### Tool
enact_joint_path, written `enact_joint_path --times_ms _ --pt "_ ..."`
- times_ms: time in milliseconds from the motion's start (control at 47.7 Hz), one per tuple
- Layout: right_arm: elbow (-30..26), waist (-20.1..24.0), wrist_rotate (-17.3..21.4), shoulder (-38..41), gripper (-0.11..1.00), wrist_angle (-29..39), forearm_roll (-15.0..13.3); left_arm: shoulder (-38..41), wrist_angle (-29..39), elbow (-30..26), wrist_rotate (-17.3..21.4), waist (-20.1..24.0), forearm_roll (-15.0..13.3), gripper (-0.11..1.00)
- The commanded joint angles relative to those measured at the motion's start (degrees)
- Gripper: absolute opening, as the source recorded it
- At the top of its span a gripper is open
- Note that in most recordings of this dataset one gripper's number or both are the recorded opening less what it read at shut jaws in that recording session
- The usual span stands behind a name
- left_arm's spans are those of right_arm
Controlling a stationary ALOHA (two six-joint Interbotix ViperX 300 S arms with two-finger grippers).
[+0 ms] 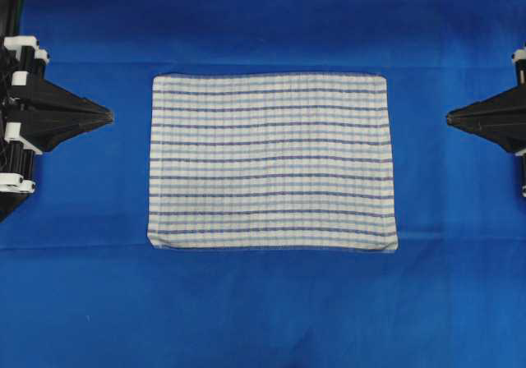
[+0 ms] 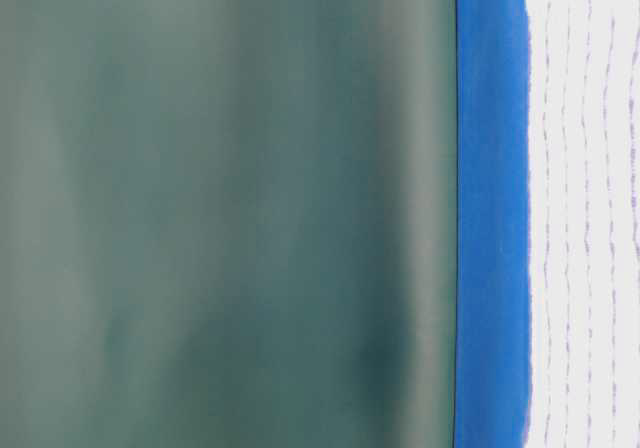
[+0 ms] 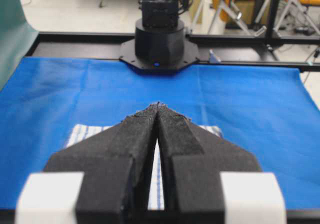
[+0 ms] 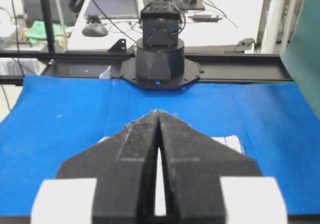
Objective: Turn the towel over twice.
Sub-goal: 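Move both grippers toward the far corners of the white striped towel, then pinch the towel's far left and far right corners with both grippers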
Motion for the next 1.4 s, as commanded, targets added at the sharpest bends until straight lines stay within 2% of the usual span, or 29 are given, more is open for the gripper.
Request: enact_joint_path --times_ms 0,272,524,608,712,838,901,943,985,1236,1383 --pt "-1.76 -0.26 0.09 0.44 0.0 -0.35 0.35 0.7 0.62 -0.88 0.44 -0.09 -1.05 0.0" --pt "-3.43 -4.48 0.97 1.23 0.0 6.59 0.44 2.46 0.88 -0.44 0.53 2.72 -1.14 0.0" --pt "-3.08 -11.95 4.13 6.86 0.0 8.17 0.44 5.27 0.35 0.7 -0.18 6.77 -1.23 0.02" --pt "-2.9 -16.0 4.92 10.72 0.01 8.79 0.44 6.86 -0.26 1.41 -0.09 8.53 -1.23 0.14" --pt "-3.16 -19.78 5.01 16.0 0.05 9.76 0.44 9.93 -1.85 2.72 -0.18 11.6 -1.41 0.43" --pt "-4.57 -23.29 5.01 23.03 0.41 10.72 0.26 14.06 -3.6 3.69 -0.26 14.68 -1.41 0.8" --pt "-5.19 -24.7 5.01 26.46 0.6 10.72 0.09 16.88 -5.01 4.22 -0.26 16.44 -1.41 0.9" --pt "-5.63 -25.58 5.01 28.74 0.67 10.63 -0.09 18.81 -5.98 4.57 -0.26 17.49 -1.41 0.91" --pt "-6.06 -26.46 5.01 31.2 0.7 10.46 -0.26 20.83 -7.12 4.92 -0.26 18.63 -1.41 0.91" --pt "-9.84 -29.53 4.57 44.65 0.66 9.76 -1.32 35.6 -14.85 5.54 -0.35 24.43 -1.41 0.9" --pt "-11.6 -29.97 4.48 50.1 0.66 9.14 -1.85 43.51 -17.93 5.01 -0.35 25.93 -1.32 0.9"
